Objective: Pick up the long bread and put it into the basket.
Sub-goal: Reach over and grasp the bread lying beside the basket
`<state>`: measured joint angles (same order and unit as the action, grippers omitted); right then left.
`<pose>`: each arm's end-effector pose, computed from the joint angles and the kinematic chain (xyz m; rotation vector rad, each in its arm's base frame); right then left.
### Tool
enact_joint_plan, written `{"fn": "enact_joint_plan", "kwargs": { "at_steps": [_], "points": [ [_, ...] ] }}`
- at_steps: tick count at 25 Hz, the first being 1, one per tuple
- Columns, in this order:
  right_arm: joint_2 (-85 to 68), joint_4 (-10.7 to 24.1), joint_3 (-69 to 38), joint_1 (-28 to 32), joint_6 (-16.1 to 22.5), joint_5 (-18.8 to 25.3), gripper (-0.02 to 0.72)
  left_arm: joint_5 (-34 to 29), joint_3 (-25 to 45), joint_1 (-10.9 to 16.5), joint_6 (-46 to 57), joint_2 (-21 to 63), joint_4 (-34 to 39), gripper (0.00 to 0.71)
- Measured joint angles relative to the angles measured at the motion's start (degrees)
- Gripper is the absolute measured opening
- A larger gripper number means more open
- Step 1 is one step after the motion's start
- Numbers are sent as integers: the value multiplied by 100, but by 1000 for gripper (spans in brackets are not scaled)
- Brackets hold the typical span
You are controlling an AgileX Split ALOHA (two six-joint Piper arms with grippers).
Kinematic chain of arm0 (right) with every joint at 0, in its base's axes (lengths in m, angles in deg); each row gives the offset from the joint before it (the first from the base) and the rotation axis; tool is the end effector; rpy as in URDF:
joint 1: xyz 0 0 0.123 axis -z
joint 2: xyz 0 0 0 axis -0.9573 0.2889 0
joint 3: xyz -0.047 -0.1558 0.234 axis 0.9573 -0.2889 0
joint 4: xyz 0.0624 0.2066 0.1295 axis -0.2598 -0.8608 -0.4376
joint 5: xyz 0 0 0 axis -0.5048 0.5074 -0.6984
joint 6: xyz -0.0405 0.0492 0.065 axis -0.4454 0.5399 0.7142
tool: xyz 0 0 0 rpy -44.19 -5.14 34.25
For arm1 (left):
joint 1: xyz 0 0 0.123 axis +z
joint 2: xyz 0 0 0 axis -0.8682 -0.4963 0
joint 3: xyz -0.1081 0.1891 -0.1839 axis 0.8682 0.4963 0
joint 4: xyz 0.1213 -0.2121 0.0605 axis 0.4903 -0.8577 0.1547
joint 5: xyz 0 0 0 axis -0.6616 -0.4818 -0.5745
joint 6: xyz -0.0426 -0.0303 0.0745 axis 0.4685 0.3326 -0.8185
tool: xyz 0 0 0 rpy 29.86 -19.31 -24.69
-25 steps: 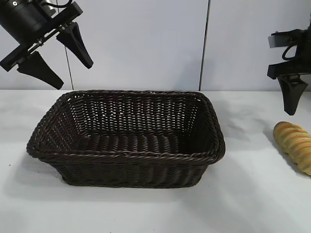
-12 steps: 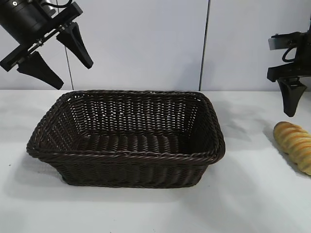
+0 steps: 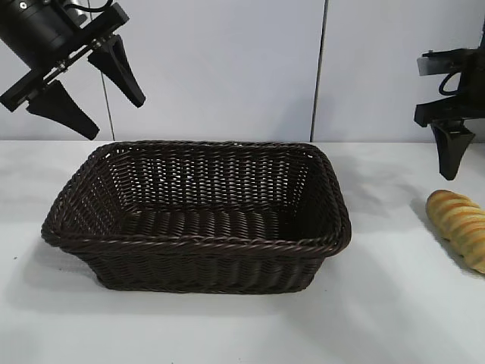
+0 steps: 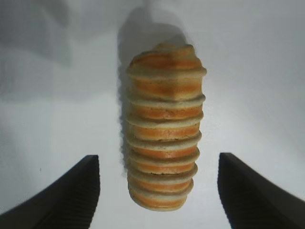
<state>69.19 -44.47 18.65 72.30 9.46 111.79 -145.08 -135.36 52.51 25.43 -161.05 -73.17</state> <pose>0.4018 -0.0029 0.1834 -0.1469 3.0965 -0.1587 0.3992 -0.1052 0.2425 0.0794 2.8669 -0.9073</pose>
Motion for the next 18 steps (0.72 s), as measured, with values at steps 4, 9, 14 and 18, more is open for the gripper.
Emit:
{"fn": "enact_joint_plan", "kwargs": {
  "at_steps": [4,9,14,18],
  "points": [
    [174,66,0,0,0,-16,508,23,0,0,0,0,0,515],
    [394,97,0,0,0,-16,508,54,0,0,0,0,0,515],
    [523,146,0,0,16,-21,508,76,0,0,0,0,0,515],
    [594,229,0,0,66,-23,508,76,0,0,0,0,0,515]
  ]
}}
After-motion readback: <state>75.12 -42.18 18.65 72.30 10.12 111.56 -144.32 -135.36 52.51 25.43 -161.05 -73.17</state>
